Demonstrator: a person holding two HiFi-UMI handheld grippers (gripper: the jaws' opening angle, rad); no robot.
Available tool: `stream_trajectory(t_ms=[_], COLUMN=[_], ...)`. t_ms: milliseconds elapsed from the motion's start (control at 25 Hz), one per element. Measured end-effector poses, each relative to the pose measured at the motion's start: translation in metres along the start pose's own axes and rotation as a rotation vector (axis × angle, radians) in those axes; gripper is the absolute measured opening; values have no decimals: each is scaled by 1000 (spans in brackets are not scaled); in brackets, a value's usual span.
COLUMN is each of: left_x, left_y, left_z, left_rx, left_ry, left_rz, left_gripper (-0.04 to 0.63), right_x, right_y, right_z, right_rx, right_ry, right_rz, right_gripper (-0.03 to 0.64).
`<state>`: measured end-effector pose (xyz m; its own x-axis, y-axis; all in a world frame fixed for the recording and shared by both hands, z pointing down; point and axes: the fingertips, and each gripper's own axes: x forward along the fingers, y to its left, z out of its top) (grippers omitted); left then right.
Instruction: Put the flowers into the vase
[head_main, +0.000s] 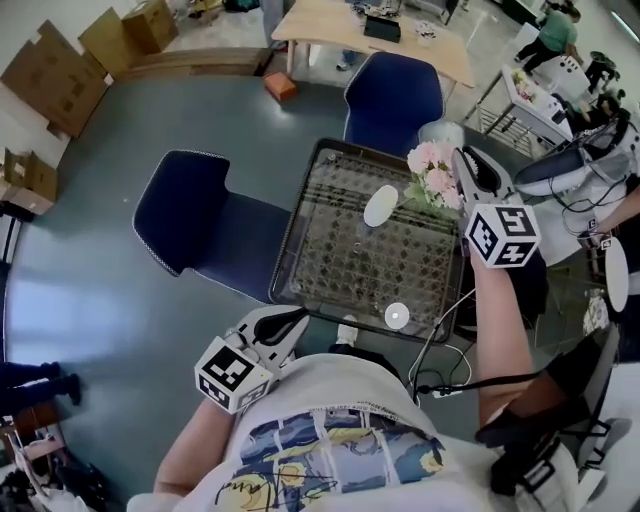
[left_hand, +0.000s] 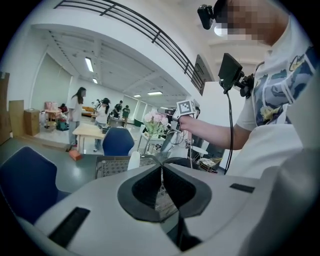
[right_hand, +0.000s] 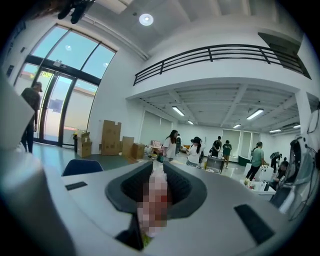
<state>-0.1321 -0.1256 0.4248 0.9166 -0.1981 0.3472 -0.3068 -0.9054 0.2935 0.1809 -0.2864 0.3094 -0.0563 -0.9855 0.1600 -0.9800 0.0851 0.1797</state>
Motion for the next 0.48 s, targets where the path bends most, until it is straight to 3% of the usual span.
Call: stream_trajectory(t_ms=[240,480], left_x=[-3,-10], left_y=[13,19], left_z=[13,10], left_rx=[-33,-62], left_ry=[-9,-7], left_rz=[68,121], left_gripper=[11,11], right_x=[40,65], right_y=[-5,11], right_z=[5,-17], right_rx=[-57,-117], right_ry=[5,27], right_rz=[38,88], right_gripper=[72,72])
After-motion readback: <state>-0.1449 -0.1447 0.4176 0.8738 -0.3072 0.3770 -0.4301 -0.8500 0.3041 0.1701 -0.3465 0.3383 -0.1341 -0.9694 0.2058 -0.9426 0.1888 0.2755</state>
